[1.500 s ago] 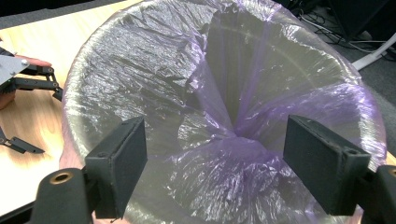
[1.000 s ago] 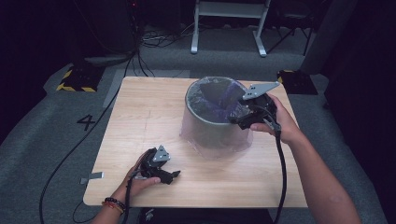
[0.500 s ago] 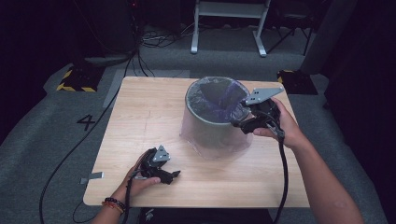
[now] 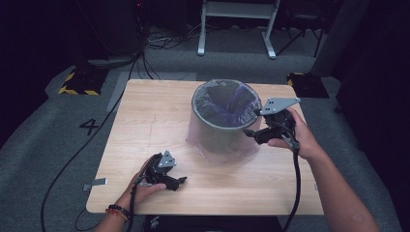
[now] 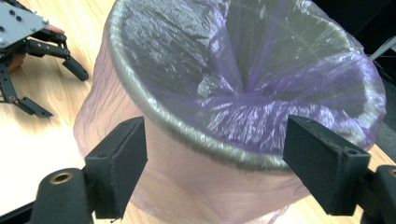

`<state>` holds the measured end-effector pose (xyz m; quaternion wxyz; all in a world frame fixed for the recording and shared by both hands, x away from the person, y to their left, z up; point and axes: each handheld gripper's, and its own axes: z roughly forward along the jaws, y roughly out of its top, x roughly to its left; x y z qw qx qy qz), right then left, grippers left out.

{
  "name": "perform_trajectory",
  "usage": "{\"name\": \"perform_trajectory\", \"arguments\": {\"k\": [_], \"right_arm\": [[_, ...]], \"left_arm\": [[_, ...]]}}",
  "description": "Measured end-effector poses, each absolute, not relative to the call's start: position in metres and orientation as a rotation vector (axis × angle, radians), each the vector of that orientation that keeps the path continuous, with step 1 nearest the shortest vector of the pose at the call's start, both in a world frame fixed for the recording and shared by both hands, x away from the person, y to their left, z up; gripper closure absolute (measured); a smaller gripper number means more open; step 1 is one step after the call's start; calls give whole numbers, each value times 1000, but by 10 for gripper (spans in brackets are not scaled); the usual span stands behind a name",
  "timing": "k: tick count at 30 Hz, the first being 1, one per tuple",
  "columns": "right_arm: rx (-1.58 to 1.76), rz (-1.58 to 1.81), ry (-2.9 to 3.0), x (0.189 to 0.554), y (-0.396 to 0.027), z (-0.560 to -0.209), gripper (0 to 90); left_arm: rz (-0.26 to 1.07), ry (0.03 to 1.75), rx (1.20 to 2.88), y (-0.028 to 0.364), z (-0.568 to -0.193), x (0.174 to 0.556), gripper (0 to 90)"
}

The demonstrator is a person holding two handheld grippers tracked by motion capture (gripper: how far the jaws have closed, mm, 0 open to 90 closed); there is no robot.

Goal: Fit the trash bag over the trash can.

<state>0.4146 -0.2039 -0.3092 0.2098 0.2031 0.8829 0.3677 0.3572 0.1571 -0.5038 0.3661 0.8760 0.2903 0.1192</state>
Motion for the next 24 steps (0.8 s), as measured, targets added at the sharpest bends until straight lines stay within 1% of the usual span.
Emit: {"name": "perform_trajectory", "arguments": {"k": [24], "right_arm": [[546,942,2463,403,-216,-335,218]], "left_arm": [[307,748,2251,157,-504,357,145]]}}
